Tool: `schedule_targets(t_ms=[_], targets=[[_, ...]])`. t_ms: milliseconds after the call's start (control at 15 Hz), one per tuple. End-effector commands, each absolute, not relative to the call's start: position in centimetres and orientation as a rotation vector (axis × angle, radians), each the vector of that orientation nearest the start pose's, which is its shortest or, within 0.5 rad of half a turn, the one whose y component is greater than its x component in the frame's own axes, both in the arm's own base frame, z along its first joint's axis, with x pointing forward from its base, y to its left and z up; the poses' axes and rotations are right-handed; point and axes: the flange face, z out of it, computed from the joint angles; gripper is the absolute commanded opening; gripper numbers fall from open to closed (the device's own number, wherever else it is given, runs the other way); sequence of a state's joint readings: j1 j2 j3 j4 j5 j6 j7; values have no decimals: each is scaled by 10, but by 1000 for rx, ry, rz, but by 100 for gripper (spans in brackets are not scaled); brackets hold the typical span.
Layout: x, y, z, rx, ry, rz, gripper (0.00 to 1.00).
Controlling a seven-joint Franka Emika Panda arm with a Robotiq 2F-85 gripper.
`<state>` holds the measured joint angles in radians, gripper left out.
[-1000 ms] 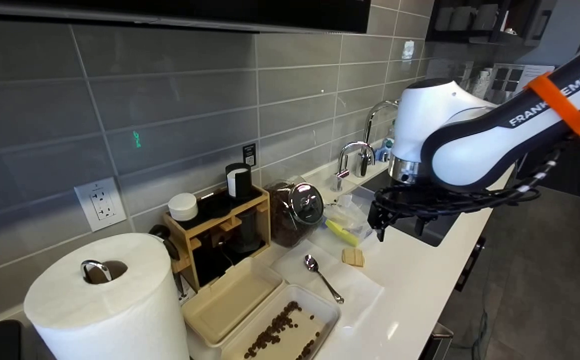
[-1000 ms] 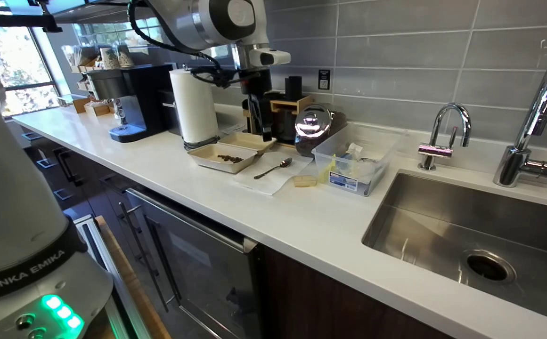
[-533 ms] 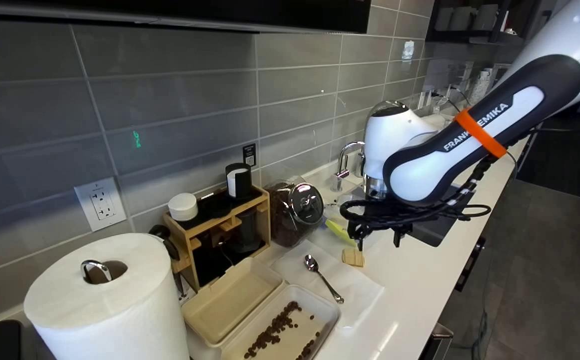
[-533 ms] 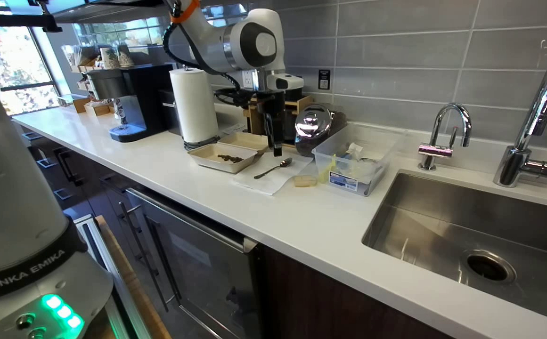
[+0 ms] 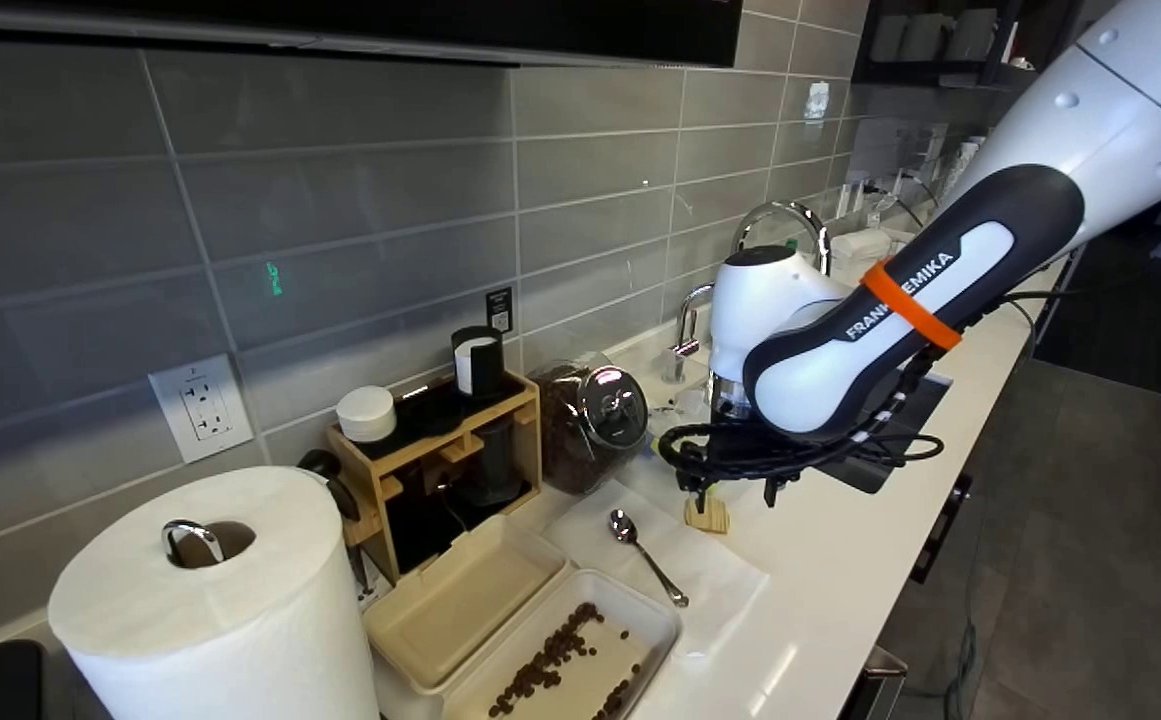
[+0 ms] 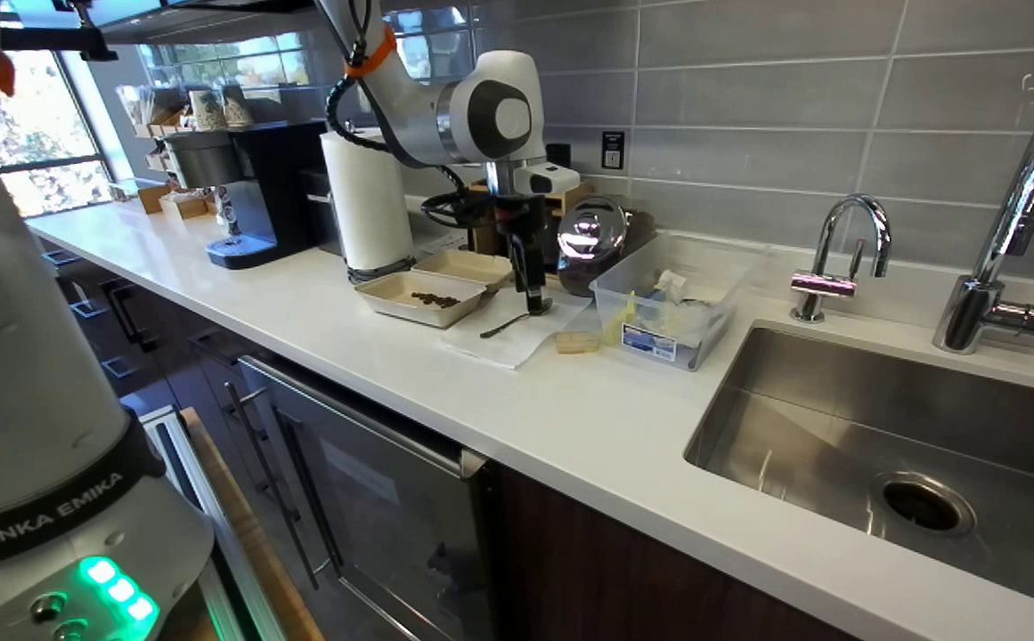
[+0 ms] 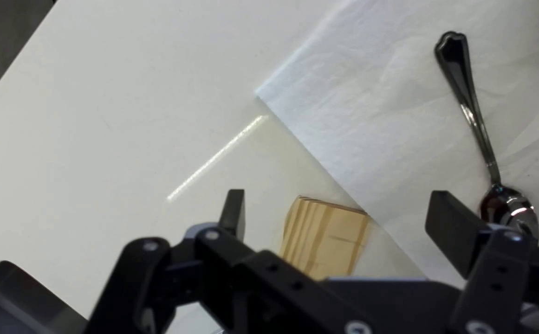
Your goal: Put the wooden plaque in the lunch pack
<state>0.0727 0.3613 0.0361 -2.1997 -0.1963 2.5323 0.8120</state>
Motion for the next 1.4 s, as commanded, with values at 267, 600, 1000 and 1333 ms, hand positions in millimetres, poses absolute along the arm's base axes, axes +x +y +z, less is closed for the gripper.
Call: schedule_targets(t_ms=[267,600,1000,1333], targets=[[577,51,183,-3062,932,-87,100],[599,41,148,-3026,970,-175,100],[611,27,117,-2997,1013,-273,100],[610,18,111,-2965,1080,-278,98]])
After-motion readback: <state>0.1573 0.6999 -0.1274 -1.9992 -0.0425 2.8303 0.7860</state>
